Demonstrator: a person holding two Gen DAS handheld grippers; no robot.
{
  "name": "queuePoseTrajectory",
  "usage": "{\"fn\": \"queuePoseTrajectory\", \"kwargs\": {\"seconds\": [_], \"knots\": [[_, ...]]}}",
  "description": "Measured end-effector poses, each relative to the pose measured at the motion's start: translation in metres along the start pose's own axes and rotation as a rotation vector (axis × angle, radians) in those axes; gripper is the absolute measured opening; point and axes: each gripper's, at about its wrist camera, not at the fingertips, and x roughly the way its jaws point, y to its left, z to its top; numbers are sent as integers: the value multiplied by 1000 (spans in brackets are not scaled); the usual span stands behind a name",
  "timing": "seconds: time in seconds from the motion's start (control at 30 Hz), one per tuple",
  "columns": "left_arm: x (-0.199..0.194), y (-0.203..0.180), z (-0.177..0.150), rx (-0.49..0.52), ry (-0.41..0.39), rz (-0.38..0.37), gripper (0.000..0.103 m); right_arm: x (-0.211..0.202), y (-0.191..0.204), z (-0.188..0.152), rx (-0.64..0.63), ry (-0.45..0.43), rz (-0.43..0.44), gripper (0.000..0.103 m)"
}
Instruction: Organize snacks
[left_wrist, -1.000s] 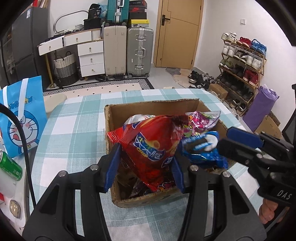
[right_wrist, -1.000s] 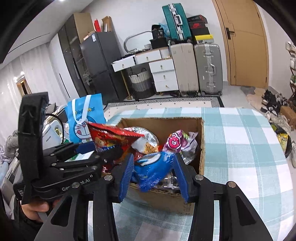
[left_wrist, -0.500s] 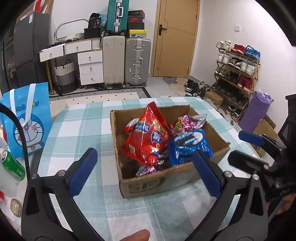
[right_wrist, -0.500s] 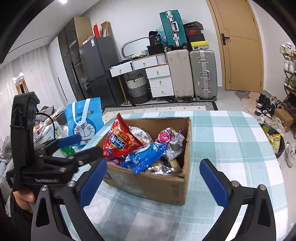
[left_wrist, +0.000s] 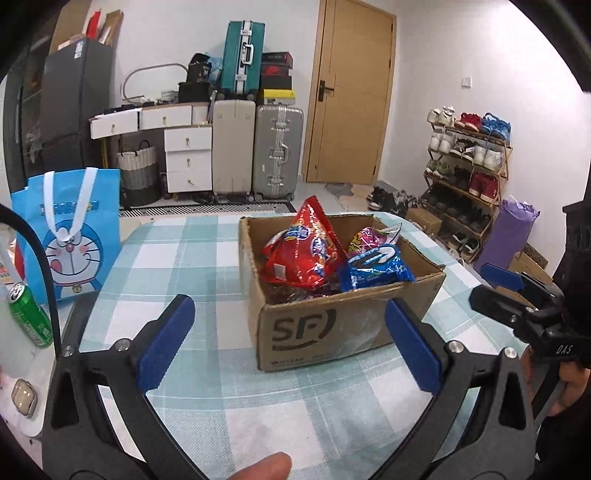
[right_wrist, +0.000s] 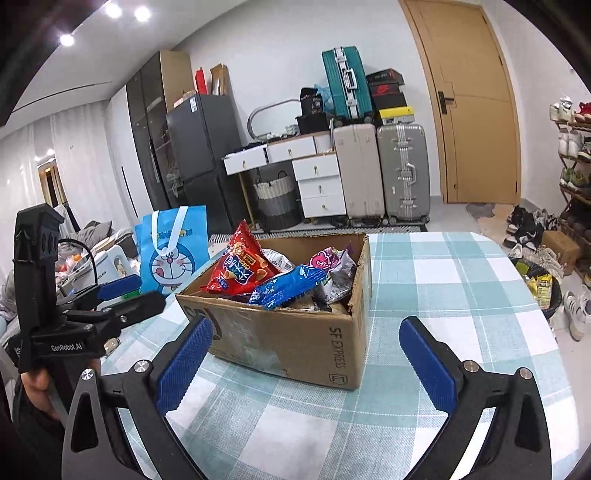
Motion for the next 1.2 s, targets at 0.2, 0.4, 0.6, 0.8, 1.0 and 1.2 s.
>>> {"fn": "queuePoseTrajectory", "kwargs": {"seconds": [0.2, 0.4, 0.6, 0.8, 1.0, 1.2], "knots": [[-15, 8, -19, 14, -15, 11, 102, -14, -1, -18, -12, -33, -1, 103], [-19, 16, -43, 15, -50, 37, 102, -25, 6, -35, -65, -61, -22, 103], [-15, 23, -57, -8, -39, 54, 102, -32, 10, -46, -93, -104, -37, 103], [-15, 20, -67, 19, -42, 61, 103, -37, 6, -52, -81, -139, -53, 103], [-22, 22, -69, 8, -78, 44, 103, -35, 8, -56, -111, -136, -67, 103], [-24, 27, -69, -16, -89, 45, 103, -36, 14, -57, -137, -153, -88, 103]]}}
